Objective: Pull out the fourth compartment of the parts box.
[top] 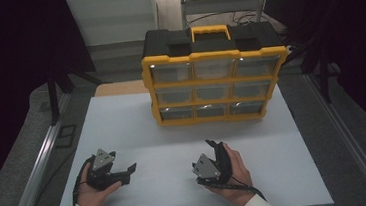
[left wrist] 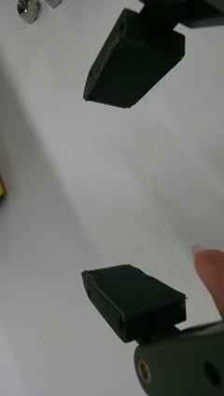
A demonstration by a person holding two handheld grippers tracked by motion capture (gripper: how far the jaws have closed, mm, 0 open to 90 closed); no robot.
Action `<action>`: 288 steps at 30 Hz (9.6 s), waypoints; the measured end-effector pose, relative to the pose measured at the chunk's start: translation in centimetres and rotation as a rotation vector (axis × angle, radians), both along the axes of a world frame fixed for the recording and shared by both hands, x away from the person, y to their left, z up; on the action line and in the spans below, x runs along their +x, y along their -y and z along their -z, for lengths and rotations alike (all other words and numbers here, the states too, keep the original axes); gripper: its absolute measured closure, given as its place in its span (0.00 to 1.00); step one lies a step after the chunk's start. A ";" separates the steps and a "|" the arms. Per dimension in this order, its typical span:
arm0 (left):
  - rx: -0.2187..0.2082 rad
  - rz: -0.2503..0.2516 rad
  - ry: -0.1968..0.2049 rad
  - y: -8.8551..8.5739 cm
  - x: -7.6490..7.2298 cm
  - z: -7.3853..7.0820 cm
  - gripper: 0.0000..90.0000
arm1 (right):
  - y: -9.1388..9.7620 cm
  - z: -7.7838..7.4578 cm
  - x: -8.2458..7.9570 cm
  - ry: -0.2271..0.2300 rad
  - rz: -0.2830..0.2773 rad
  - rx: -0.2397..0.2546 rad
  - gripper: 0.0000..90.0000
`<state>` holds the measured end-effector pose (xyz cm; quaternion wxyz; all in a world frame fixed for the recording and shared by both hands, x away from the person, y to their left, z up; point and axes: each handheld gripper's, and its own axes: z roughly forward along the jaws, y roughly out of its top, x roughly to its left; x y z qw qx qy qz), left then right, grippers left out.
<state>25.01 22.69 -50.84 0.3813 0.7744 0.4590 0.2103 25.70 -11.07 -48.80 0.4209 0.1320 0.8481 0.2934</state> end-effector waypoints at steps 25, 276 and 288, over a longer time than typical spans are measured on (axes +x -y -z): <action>0.003 -0.004 -0.004 -0.1 0.1 0.0 0.15 | -1.4 0.5 -0.9 0.121 -0.020 -0.121 0.18; 0.006 0.002 -0.011 -0.3 0.1 0.0 0.15 | -7.5 -5.2 12.9 0.544 0.064 -0.239 0.67; 0.006 0.002 -0.011 -0.3 0.1 0.0 0.15 | -7.6 -5.2 12.8 0.570 0.084 -0.236 0.77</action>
